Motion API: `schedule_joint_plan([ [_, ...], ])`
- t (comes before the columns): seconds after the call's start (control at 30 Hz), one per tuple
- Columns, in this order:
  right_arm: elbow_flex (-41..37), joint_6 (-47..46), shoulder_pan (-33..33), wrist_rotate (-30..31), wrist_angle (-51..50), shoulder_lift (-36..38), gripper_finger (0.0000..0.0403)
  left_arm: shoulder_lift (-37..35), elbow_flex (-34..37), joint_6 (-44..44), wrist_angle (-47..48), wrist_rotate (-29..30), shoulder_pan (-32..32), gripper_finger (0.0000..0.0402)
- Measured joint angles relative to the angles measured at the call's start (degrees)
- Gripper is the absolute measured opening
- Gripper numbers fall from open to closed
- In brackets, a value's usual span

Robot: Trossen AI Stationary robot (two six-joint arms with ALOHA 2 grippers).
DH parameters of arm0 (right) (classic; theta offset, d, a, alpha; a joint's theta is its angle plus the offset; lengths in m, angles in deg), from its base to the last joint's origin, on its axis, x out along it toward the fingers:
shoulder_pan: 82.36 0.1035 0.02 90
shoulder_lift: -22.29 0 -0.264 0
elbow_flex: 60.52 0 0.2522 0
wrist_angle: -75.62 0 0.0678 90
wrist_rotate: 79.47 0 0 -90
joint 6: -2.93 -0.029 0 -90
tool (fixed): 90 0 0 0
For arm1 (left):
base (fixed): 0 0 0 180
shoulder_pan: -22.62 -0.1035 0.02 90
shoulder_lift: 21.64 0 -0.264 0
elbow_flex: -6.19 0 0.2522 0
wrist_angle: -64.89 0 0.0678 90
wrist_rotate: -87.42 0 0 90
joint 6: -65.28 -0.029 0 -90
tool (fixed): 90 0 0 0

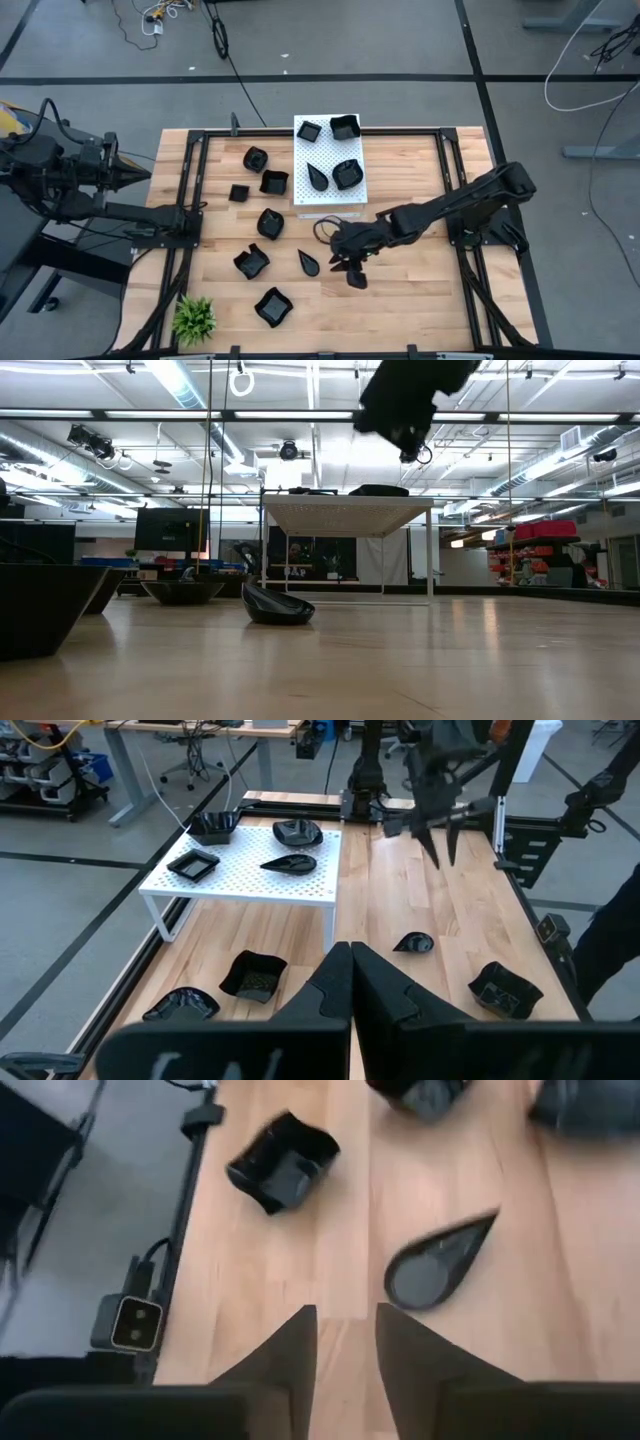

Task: Pick & Place Mini shaped plates
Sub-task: Stack the leaf-shaped plate on top of the leaf-shaped plate on the shelf

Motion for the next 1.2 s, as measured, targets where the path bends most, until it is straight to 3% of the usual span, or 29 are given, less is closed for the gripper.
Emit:
schedule_joint_plan([
  [0.5, 12.26, 0.86, -2.64, -0.44, -9.42, -8.31, 0.0181, -0.02, 0.02, 0.00, -0.01, 0.01, 0.00, 0.0003],
  [1.2, 15.02, 0.82, -5.20, -0.39, -10.69, -16.83, 0.0188, -0.02, 0.00, 0.00, 0.00, 0.01, 0.00, 0.0003],
])
